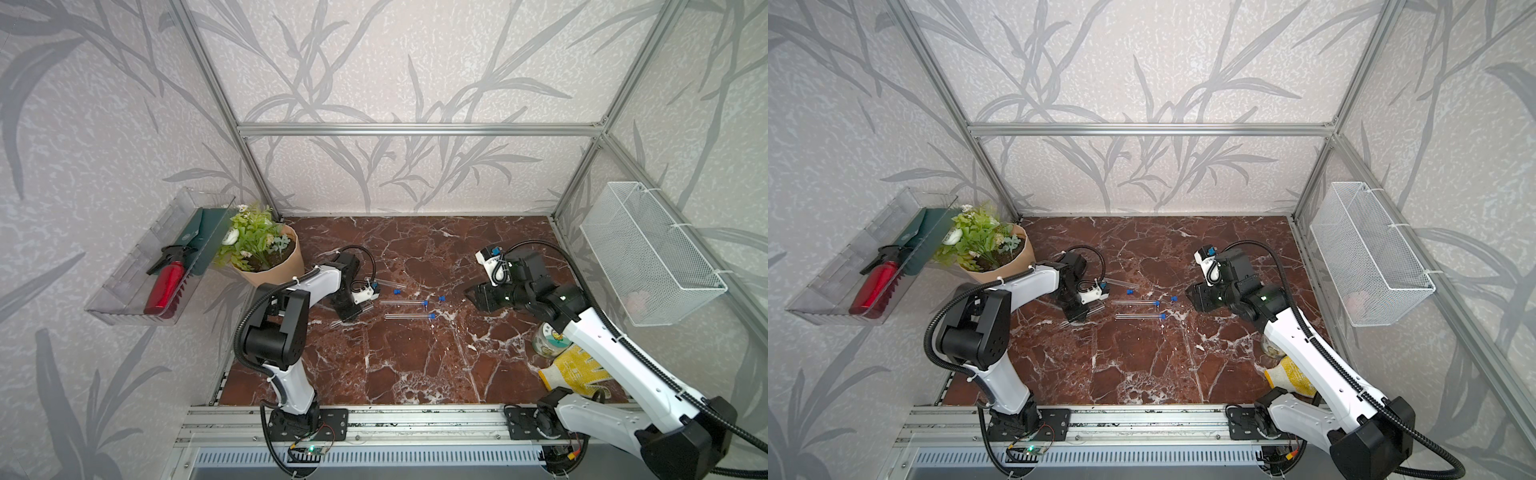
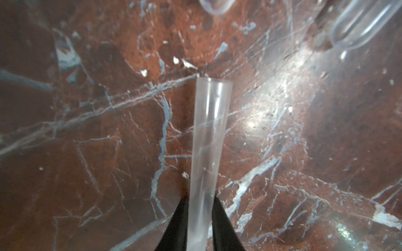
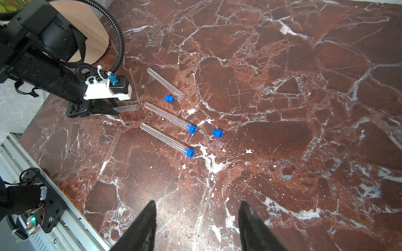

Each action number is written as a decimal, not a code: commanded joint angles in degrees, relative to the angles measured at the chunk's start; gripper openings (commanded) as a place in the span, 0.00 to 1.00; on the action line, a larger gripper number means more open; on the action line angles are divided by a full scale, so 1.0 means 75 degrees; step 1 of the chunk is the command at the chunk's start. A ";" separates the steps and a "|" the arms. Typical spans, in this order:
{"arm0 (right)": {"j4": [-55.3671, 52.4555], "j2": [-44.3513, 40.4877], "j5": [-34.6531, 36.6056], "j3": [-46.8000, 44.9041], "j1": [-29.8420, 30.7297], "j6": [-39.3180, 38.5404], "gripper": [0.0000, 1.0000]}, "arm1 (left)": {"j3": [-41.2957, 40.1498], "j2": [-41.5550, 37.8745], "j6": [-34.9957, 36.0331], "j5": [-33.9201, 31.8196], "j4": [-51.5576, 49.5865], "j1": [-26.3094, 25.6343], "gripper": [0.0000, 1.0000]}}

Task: Insert stoppers into test tubes
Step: Pick up the test tube at the center of the board.

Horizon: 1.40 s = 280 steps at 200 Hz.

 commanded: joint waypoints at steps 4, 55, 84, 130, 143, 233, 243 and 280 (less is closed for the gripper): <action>-0.0188 -0.0022 -0.0068 0.0149 -0.0023 0.0035 0.60 | 0.0126 0.0141 0.0031 -0.0034 -0.0288 0.0046 0.20; -0.0273 -0.0074 -0.0080 0.0168 -0.0030 0.0115 0.60 | 0.0052 -0.0330 -0.0014 0.0038 -0.0280 0.0046 0.16; -0.0300 -0.0105 -0.0250 0.0142 -0.0023 0.0230 0.60 | -0.0006 -0.0902 -0.0134 0.0324 -0.0232 0.0034 0.16; -0.0130 0.0010 -0.0991 0.0183 -0.0025 0.1138 0.59 | -0.0053 -0.2023 -0.0240 0.1354 -0.0419 -0.0176 0.15; -0.0012 0.0075 -0.1211 0.0218 0.0009 0.1671 0.58 | -0.0138 -0.2305 -0.0249 0.1647 -0.0377 -0.0380 0.15; -0.0344 0.2353 -0.3745 0.1876 0.0707 0.3412 0.62 | -0.0400 -0.3471 -0.1128 0.2876 0.0599 -0.1736 0.14; -0.0233 0.2508 -0.3862 0.1930 0.0771 0.3676 0.62 | -0.0396 -0.3511 -0.1109 0.2995 0.0644 -0.1810 0.14; -0.0047 0.2914 -0.4044 0.2113 0.0905 0.3806 0.62 | -0.0362 -0.3485 -0.0957 0.3164 0.0639 -0.2060 0.14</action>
